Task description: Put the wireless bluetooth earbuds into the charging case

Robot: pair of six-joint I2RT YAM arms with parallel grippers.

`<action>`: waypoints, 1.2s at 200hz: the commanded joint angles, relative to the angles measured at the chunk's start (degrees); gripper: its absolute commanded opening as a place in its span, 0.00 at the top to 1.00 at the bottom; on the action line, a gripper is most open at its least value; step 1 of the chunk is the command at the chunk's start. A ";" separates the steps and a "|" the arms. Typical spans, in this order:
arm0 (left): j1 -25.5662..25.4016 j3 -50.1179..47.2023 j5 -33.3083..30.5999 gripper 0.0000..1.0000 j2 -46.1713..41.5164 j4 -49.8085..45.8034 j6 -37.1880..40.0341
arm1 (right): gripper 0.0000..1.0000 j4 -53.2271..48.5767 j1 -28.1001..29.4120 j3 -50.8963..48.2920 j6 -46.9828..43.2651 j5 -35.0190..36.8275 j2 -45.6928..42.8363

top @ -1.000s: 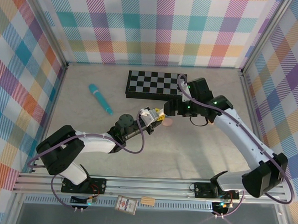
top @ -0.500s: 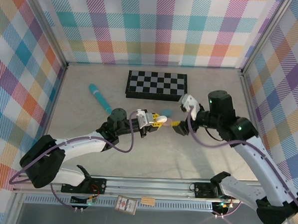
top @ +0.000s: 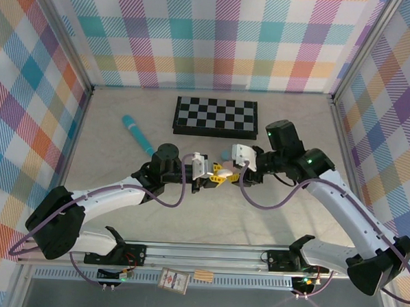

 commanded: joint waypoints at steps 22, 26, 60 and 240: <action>0.61 2.07 2.46 0.97 -1.18 1.11 -0.12 | 0.49 -1.38 1.23 -0.09 -2.97 0.09 2.17; 0.56 2.02 2.42 0.97 -1.13 1.49 -0.35 | 0.50 -1.46 1.31 -0.17 -2.86 0.19 2.34; 0.56 2.03 2.29 0.97 -0.50 4.55 -2.71 | 0.57 -1.99 1.64 -0.67 -2.89 1.76 3.26; 0.82 -10.58 -16.98 0.00 -7.20 4.93 -0.74 | 0.82 33.97 -2.90 -21.97 29.21 10.11 -2.37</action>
